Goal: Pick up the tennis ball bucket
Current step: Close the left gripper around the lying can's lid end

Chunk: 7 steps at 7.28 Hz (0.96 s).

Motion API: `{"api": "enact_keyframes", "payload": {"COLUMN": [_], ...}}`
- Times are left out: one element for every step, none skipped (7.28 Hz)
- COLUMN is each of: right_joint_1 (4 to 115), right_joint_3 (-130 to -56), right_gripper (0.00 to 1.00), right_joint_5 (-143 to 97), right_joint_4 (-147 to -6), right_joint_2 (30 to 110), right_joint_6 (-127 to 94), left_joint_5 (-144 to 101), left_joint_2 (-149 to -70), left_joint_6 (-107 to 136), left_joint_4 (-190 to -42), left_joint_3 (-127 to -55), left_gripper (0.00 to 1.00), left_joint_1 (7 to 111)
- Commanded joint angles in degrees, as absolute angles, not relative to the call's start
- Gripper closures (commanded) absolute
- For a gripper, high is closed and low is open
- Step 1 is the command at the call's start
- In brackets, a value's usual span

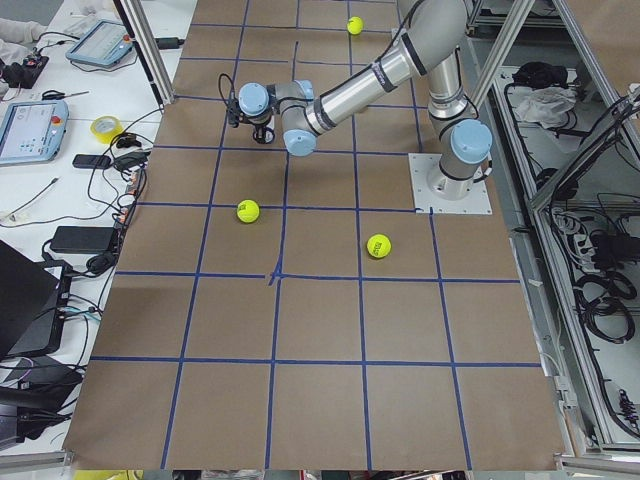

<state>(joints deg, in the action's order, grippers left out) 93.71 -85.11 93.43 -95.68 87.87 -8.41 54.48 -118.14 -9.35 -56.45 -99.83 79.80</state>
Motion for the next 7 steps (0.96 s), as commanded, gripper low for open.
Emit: {"api": "enact_keyframes", "payload": {"right_joint_1": [93.25, 93.25, 93.25, 93.25, 93.25, 93.25, 93.16], "right_joint_3": [-85.07, -85.08, -85.08, -85.08, -85.08, -85.08, -85.17], "right_gripper": [0.0, 0.0, 0.0, 0.0, 0.0, 0.0, 0.0], "right_joint_5": [93.43, 93.43, 93.43, 93.43, 93.51, 93.43, 93.51], "right_joint_4": [-95.45, -95.45, -95.45, -95.45, -95.36, -95.36, -95.36], "right_joint_2": [87.89, 87.89, 87.89, 87.89, 87.89, 87.98, 87.98], "right_joint_6": [-8.79, -8.79, -8.7, -8.79, -8.7, -8.7, -8.7], "left_joint_5": [51.34, 51.07, 47.93, 46.51, 46.41, 46.49, 46.58], "left_joint_2": [-120.14, -120.76, -121.28, -121.9, -122.17, -122.43, -122.52], "left_joint_6": [-9.23, -9.05, -8.7, -8.53, -8.18, -8.09, -4.08], "left_joint_4": [-56.43, -56.43, -56.43, -56.43, -56.43, -56.43, -56.6], "left_joint_3": [-99.84, -99.76, -99.76, -99.67, -99.32, -99.23, -97.49], "left_gripper": [0.0, 0.0, 0.0, 0.0, 0.09, 0.57, 1.0], "left_joint_1": [79.8, 79.8, 79.8, 79.8, 79.8, 79.8, 79.8]}}
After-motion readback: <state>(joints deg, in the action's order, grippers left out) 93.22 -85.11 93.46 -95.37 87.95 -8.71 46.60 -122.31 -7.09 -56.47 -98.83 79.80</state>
